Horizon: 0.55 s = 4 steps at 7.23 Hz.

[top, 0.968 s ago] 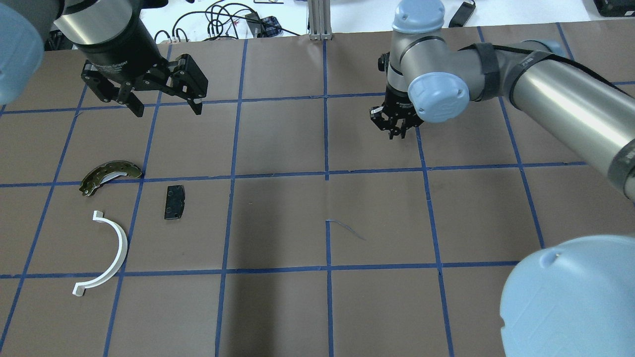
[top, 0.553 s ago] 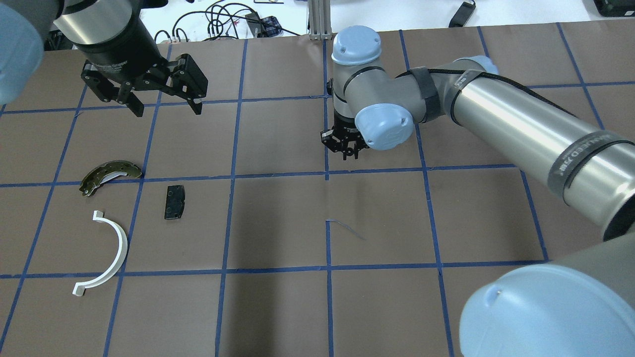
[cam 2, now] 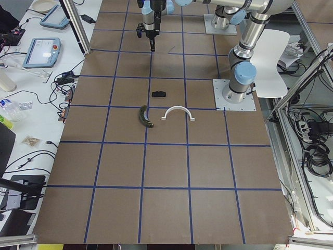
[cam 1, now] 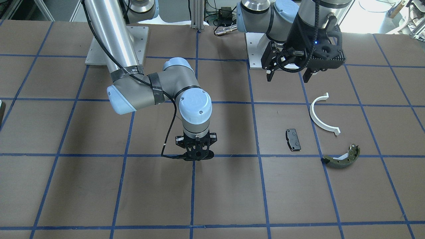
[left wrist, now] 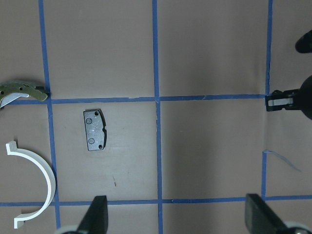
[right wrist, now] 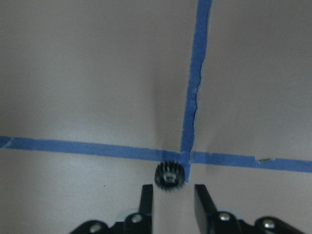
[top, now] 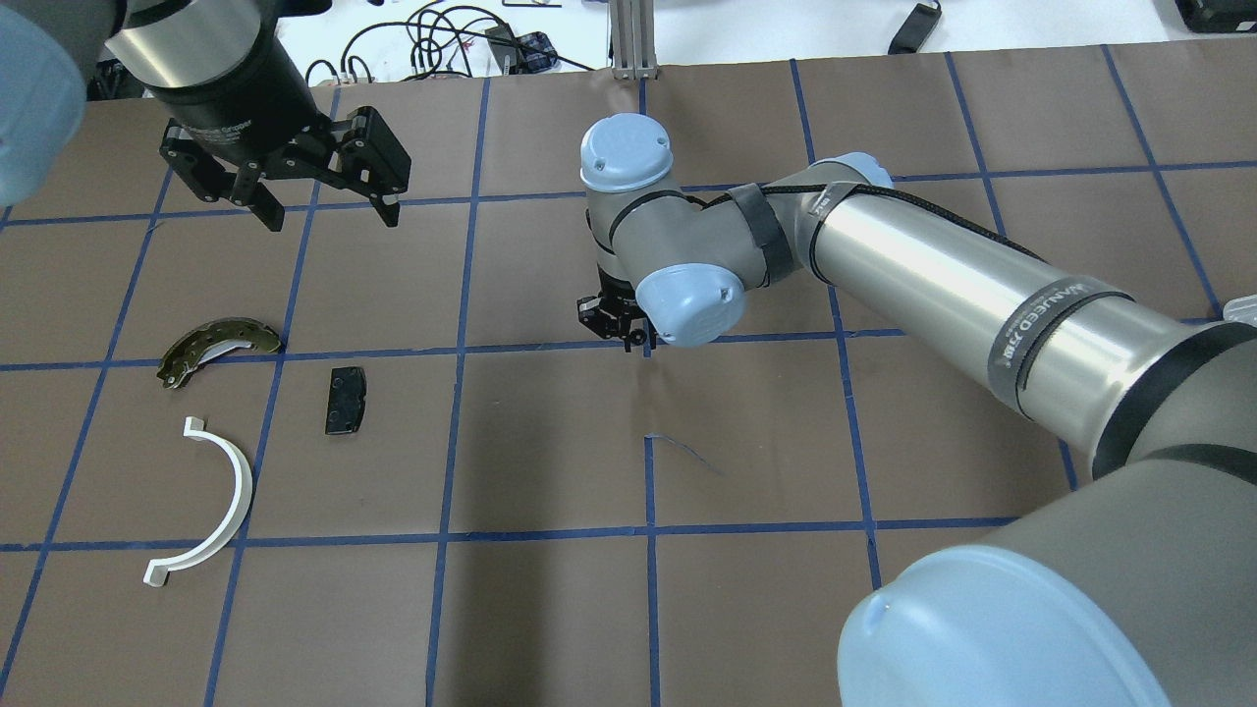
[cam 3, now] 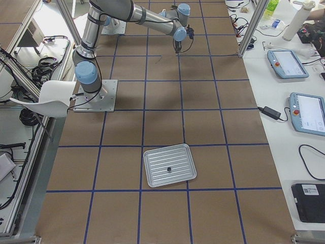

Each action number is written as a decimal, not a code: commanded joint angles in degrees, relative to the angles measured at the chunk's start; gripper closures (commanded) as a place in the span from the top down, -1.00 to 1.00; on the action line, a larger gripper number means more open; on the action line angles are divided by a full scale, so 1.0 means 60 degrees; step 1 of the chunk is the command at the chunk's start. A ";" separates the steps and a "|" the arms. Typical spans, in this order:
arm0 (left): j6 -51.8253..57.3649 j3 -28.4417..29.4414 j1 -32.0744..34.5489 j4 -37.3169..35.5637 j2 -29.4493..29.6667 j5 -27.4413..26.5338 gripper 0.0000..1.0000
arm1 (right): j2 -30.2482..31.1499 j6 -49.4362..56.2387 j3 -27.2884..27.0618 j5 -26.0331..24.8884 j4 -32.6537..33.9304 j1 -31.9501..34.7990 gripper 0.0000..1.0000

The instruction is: Place bearing gear from tray to pile

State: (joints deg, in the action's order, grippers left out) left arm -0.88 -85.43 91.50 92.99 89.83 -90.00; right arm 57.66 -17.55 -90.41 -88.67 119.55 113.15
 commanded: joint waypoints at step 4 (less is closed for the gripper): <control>0.0117 0.0000 -0.0248 0.0043 0.0058 -0.0015 1.00 | 0.1037 0.1655 -0.0019 -0.0748 -0.1022 -0.1769 1.00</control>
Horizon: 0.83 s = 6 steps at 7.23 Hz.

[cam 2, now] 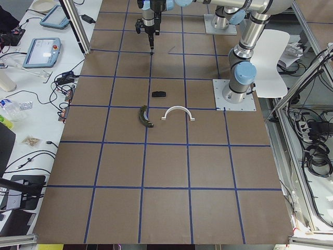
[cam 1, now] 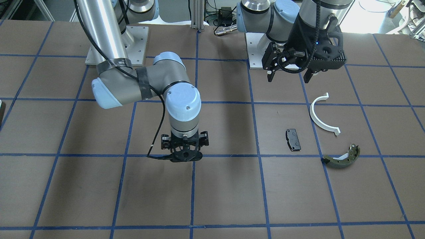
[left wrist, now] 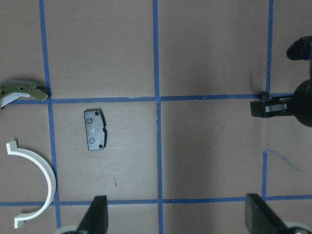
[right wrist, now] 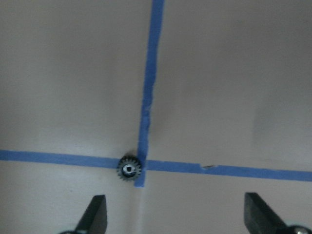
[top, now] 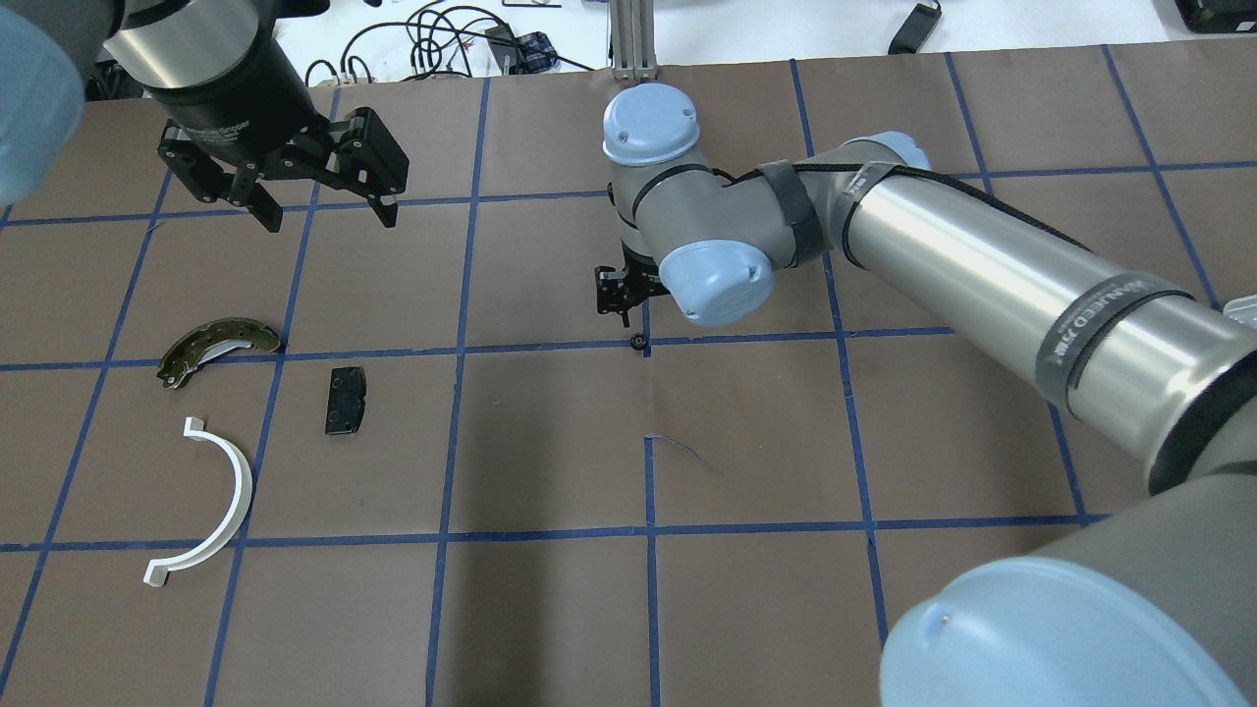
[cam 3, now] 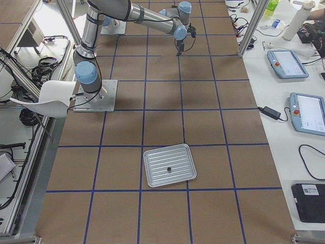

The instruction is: Place bearing gear from tray to pile

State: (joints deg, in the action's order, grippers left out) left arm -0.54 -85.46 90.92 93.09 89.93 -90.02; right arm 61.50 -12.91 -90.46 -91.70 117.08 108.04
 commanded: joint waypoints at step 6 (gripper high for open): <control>-0.1193 -0.2292 0.0808 -0.3394 0.1444 0.0034 1.00 | 0.1308 0.6347 -0.0302 -0.0273 -0.1454 -0.7379 1.00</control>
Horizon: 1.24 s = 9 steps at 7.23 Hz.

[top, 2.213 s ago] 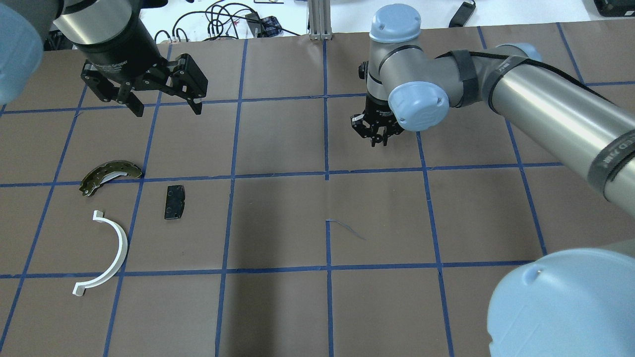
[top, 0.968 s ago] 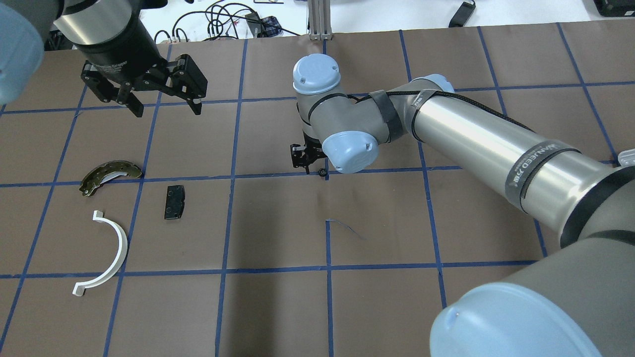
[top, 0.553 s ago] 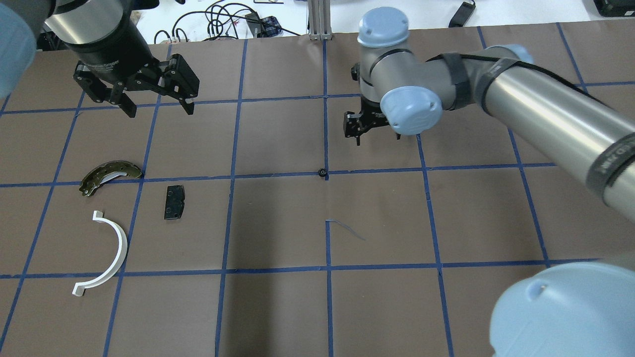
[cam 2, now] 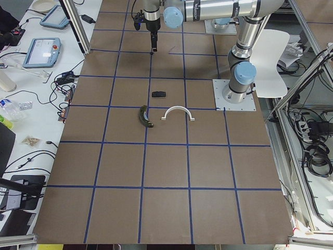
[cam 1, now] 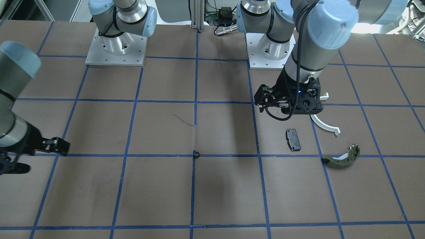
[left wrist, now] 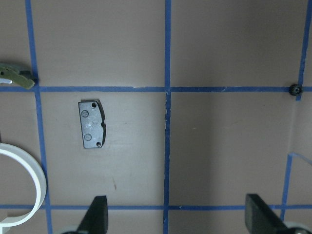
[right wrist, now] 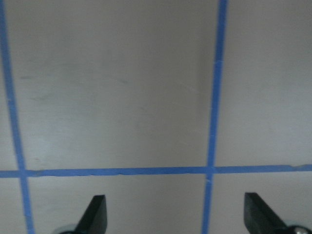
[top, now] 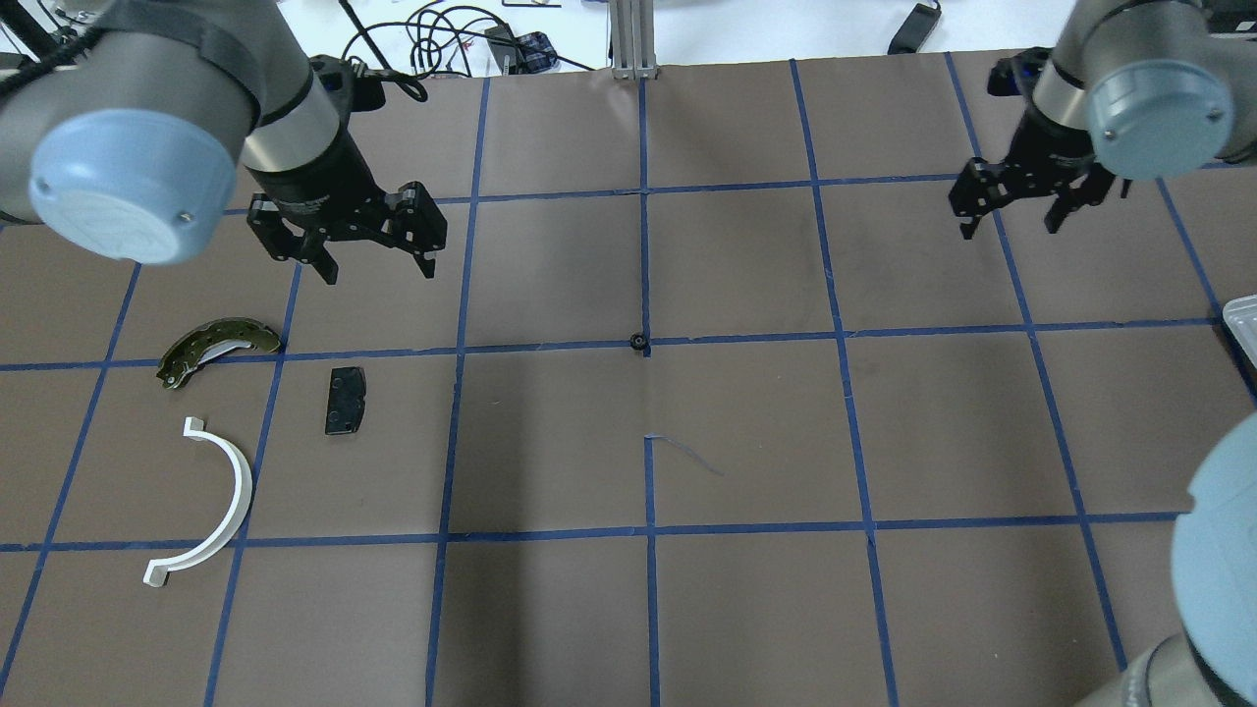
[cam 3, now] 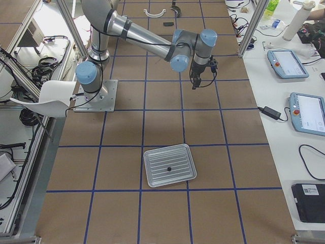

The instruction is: Place bearing gear from tray to pile

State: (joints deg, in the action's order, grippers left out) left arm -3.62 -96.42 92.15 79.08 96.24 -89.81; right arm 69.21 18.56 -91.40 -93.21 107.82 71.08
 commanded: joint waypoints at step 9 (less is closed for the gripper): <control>-0.3528 -0.1156 0.3449 -0.5617 0.3382 -0.0047 1.00 | -0.1836 0.6368 -0.0250 -0.0651 0.3107 -0.5547 0.72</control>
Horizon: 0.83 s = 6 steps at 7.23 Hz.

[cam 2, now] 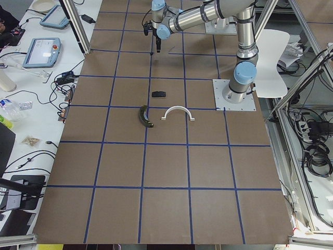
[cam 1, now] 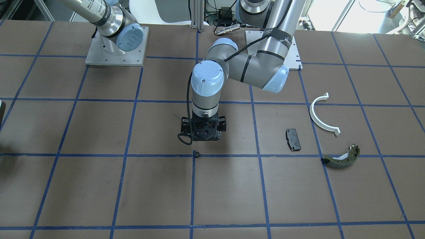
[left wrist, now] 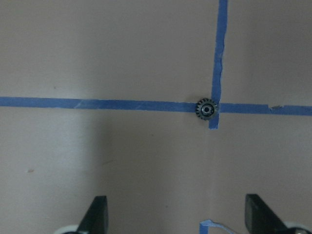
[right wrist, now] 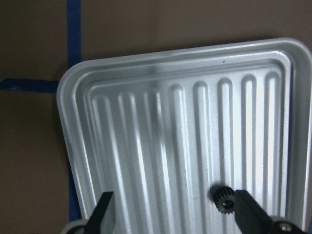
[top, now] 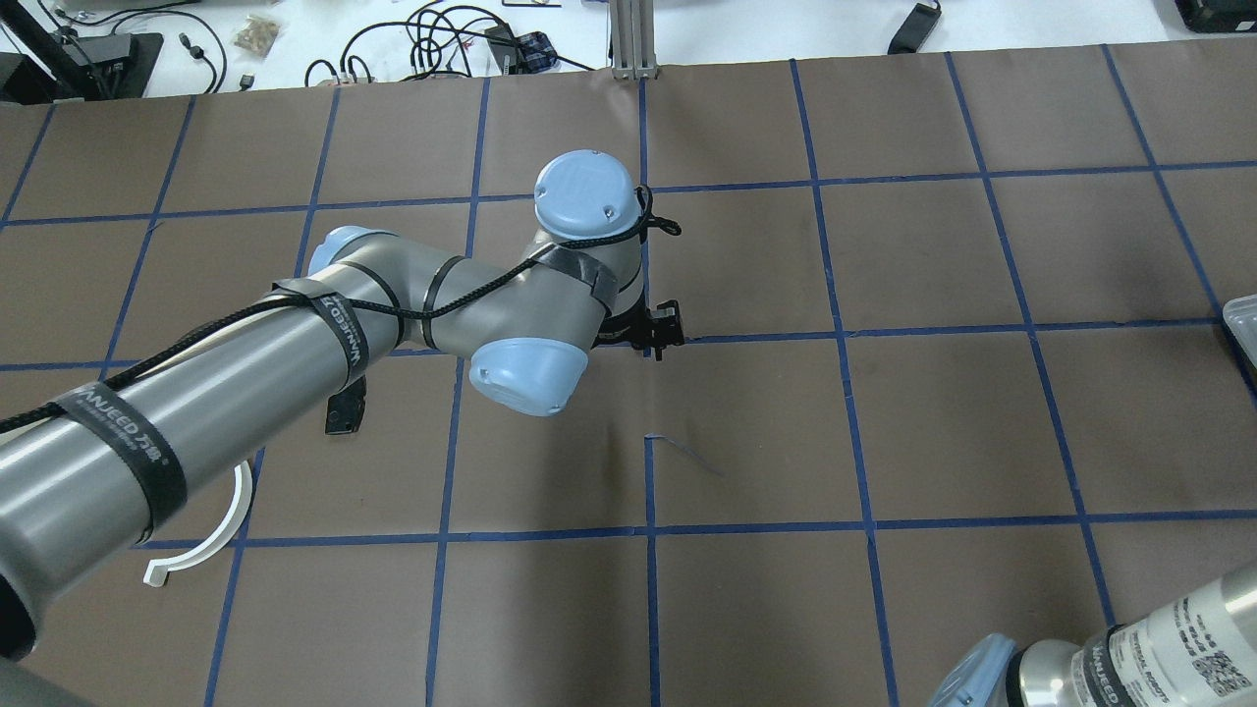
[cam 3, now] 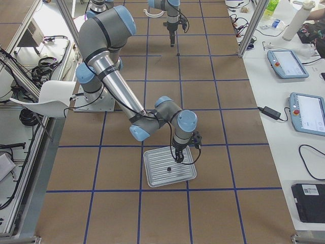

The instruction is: Place bearing gear from tray to pile

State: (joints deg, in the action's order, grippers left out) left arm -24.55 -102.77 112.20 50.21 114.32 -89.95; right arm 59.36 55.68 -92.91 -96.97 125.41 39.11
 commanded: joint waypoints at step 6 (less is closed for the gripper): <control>0.0487 0.0077 0.0196 -0.2479 0.1264 -0.0140 0.93 | -0.0855 0.0652 0.0001 -0.0026 0.0646 -0.0805 -0.39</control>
State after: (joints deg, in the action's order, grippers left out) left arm -22.45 -102.65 113.41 35.81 121.61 -90.69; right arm 54.57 59.99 -92.89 -97.18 129.35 34.36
